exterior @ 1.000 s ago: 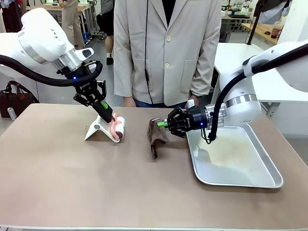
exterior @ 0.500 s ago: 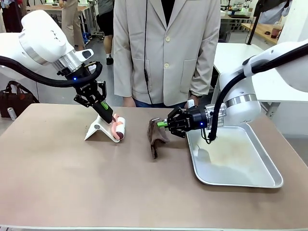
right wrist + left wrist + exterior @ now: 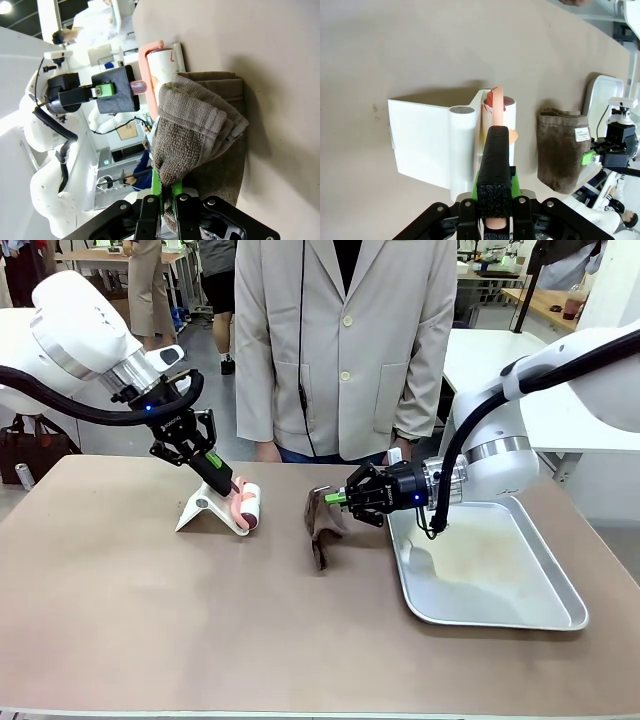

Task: Clean the surface of the table.
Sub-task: Return the Lint Roller and towel to their original positions.

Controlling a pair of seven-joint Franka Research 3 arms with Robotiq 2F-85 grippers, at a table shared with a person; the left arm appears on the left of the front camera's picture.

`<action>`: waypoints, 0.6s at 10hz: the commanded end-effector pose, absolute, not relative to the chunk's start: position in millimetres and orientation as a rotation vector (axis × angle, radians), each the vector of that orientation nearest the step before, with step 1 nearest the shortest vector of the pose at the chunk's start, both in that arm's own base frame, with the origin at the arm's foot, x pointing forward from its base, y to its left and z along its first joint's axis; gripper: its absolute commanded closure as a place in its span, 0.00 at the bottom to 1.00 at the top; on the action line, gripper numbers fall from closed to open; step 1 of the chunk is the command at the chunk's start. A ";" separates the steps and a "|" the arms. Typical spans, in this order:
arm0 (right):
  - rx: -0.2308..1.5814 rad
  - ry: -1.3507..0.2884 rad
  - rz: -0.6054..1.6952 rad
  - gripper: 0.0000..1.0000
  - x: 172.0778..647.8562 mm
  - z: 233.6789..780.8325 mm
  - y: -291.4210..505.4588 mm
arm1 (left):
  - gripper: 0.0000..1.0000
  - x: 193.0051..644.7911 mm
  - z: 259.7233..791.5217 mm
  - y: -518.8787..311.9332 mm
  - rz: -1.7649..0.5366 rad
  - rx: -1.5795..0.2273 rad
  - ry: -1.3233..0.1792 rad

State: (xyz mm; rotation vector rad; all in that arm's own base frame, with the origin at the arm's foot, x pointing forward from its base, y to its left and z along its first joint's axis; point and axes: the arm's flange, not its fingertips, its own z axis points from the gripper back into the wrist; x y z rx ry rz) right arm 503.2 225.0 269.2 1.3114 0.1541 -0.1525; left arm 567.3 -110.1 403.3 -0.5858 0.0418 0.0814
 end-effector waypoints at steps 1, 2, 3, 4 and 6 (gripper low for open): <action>1.300 0.150 -0.185 0.91 510.1 272.5 233.4 | 0.78 561.8 383.2 -99.1 0.066 -0.630 0.028; 1.300 0.149 -0.187 0.91 510.1 272.5 233.6 | 0.78 560.3 377.9 -94.5 0.058 -0.672 0.041; 1.297 0.149 -0.190 0.91 510.1 272.6 233.3 | 0.78 559.6 372.9 -88.7 0.070 -0.684 0.028; 1.295 0.148 -0.194 0.91 509.7 272.8 232.8 | 0.78 559.3 369.8 -83.7 0.067 -0.699 0.016; 1.294 0.149 -0.202 0.91 509.3 272.1 232.0 | 0.78 559.7 362.7 -76.4 0.071 -0.713 0.013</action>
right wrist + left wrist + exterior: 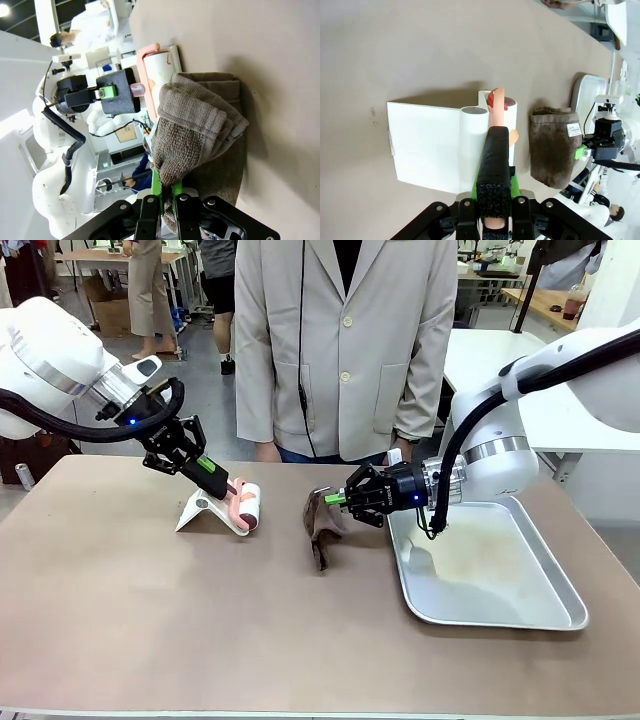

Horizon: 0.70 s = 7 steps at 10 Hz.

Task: Clean the surface of the table.
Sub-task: Return the Lint Roller and towel to their original positions.

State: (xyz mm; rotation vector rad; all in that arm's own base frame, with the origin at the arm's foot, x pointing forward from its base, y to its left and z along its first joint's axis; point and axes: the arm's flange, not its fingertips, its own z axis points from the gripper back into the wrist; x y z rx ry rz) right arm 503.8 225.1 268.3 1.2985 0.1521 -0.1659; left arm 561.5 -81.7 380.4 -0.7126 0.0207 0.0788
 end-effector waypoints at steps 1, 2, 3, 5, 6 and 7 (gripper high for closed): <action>1.291 0.151 -0.208 0.91 509.5 271.3 231.6 | 0.78 558.8 361.1 -75.1 0.060 -0.735 0.005; 1.290 0.150 -0.212 0.91 509.1 271.2 231.2 | 0.78 558.1 359.5 -73.7 0.050 -0.751 -0.016; 1.290 0.145 -0.217 0.91 508.8 271.7 230.6 | 0.78 557.9 358.2 -73.3 0.042 -0.768 -0.027; 1.287 0.141 -0.224 0.91 508.8 272.4 229.4 | 0.78 557.8 355.8 -71.8 0.044 -0.765 -0.024; 1.285 0.144 -0.229 0.91 509.1 271.7 229.2 | 0.78 557.4 356.3 -71.0 0.046 -0.761 -0.018; 1.285 0.150 -0.229 0.91 509.0 270.8 229.4 | 0.78 557.2 357.3 -70.3 0.046 -0.759 -0.023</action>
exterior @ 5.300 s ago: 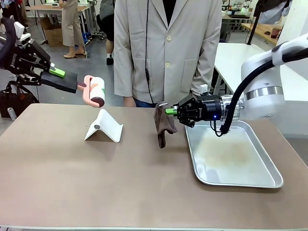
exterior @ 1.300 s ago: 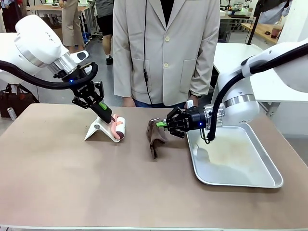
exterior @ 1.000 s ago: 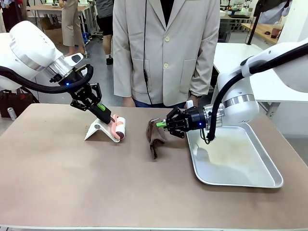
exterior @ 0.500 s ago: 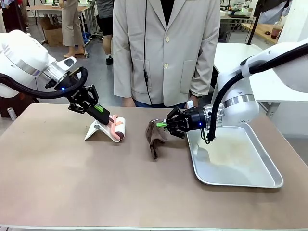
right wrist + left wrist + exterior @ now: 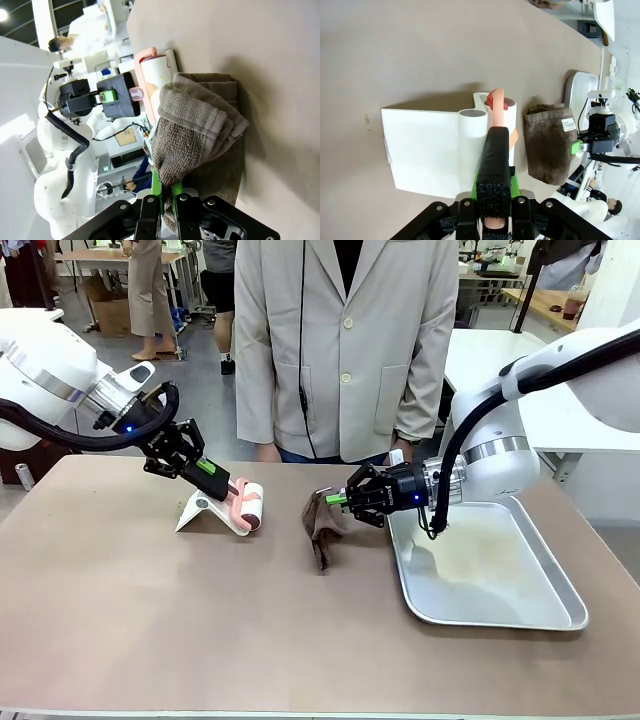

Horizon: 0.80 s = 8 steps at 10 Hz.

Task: Clean the surface of the table.
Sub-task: Return the Lint Roller and towel to their original positions.

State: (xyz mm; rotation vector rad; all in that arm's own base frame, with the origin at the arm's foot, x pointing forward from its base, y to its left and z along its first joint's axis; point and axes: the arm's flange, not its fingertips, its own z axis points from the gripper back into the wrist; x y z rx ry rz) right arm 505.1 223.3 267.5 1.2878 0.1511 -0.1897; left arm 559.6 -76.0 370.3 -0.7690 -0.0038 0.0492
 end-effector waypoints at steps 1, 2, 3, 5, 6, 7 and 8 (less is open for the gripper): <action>1.286 0.152 -0.231 0.91 509.4 270.4 229.2 | 0.78 557.6 358.5 -68.6 0.044 -0.759 -0.026; 1.285 0.155 -0.234 0.91 510.0 269.9 229.1 | 0.78 559.1 361.4 -66.3 0.047 -0.762 -0.033; 1.287 0.155 -0.235 0.91 509.9 269.8 228.8 | 0.78 560.1 363.7 -63.4 0.048 -0.767 -0.041; 1.290 0.153 -0.239 0.91 510.5 269.4 227.7 | 0.78 559.9 366.4 -58.0 0.048 -0.772 -0.054; 1.293 0.158 -0.239 0.91 510.9 268.5 227.2 | 0.78 559.2 368.0 -55.1 0.045 -0.765 -0.061; 1.296 0.165 -0.237 0.91 510.8 267.7 227.0 | 0.78 558.2 370.2 -52.9 0.033 -0.743 -0.069; 1.299 0.168 -0.238 0.91 510.6 266.6 226.3 | 0.78 557.5 372.8 -51.7 0.029 -0.723 -0.076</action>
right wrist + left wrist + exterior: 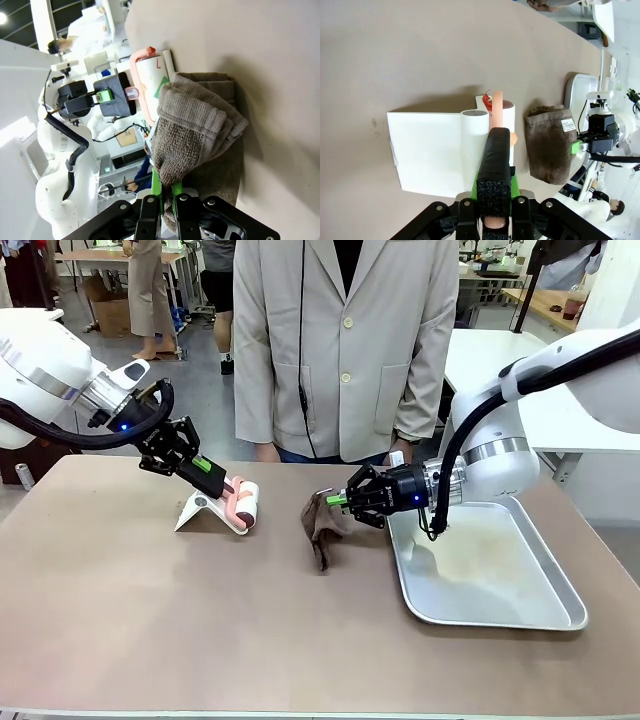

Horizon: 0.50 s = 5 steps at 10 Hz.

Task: Clean the surface of the table.
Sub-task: Return the Lint Roller and towel to their original positions.

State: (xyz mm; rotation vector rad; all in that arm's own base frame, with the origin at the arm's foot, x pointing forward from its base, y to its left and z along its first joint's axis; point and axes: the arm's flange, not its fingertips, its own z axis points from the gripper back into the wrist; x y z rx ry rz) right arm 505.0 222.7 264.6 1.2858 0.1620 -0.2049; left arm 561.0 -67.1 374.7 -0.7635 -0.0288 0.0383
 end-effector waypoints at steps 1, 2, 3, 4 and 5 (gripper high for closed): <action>1.302 0.171 -0.238 0.91 509.9 265.7 225.6 | 0.78 557.3 374.6 -51.2 0.026 -0.716 -0.082; 1.305 0.172 -0.240 0.91 509.5 265.0 224.7 | 0.78 557.8 376.5 -50.2 0.023 -0.710 -0.091; 1.307 0.175 -0.240 0.91 508.9 264.2 224.2 | 0.78 558.1 378.9 -50.2 0.021 -0.708 -0.096; 1.309 0.175 -0.239 0.91 508.3 264.0 223.5 | 0.78 559.3 377.7 -48.9 0.018 -0.694 -0.097; 1.313 0.176 -0.239 0.91 508.2 264.0 222.8 | 0.78 559.7 375.0 -49.3 0.015 -0.674 -0.094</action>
